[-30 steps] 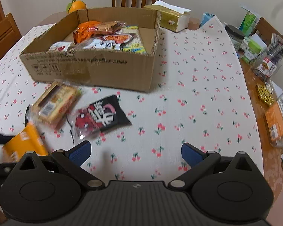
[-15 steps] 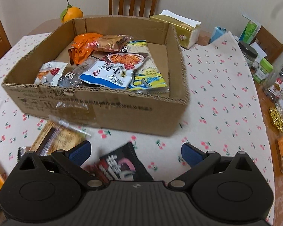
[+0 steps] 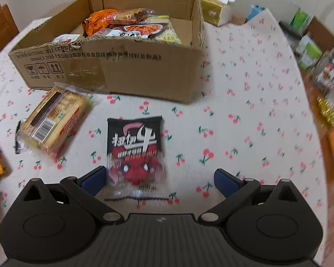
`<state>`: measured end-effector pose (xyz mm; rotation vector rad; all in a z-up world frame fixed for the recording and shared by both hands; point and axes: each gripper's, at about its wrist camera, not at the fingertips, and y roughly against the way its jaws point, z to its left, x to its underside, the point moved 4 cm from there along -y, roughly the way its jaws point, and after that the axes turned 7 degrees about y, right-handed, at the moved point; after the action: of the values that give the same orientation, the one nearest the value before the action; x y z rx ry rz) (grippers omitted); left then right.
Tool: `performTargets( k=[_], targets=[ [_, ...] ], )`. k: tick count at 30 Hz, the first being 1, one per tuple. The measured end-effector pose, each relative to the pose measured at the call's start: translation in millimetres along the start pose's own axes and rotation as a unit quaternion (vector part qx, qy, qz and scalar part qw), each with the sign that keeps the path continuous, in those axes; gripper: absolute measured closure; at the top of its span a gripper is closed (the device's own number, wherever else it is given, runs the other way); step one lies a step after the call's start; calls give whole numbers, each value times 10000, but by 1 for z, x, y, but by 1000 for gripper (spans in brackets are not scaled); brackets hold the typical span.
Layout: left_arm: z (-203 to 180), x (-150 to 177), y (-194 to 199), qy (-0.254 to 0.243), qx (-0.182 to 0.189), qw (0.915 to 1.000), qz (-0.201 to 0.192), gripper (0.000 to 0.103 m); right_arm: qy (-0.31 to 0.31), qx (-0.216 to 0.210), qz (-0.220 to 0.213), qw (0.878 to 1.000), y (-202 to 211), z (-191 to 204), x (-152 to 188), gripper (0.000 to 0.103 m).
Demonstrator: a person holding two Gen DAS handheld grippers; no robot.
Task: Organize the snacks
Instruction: 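Close left gripper on orange pouch while right gripper closes on black jerky bag, then carry orange pouch to the box and open left gripper inside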
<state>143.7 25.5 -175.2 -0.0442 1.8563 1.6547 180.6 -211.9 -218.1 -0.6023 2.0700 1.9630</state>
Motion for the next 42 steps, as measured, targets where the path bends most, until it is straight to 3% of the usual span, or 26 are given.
performTargets(
  k=[8,13,17,21,27,42],
  targets=[
    [-1,1,-4,21,-49,10000,22,36,329,-241,-299,9987,-3,17,-7,2],
    [1,1,-4,86,-19,10000,32,37,504,-339,-448,9971,-1,29,-15,18],
    [-2,1,-2,15,-2,10000,26,40,558,-369,-494,9965,1,30,-16,23],
    [1,-1,-3,115,50,9999,51,53,569,-376,-517,9963,1,29,-18,32],
    [1,0,-3,28,114,9999,20,56,516,-340,-492,9969,2,25,-20,48],
    [-3,-13,7,-74,120,9999,43,58,530,-422,-343,9971,9,26,-17,51]
  ],
)
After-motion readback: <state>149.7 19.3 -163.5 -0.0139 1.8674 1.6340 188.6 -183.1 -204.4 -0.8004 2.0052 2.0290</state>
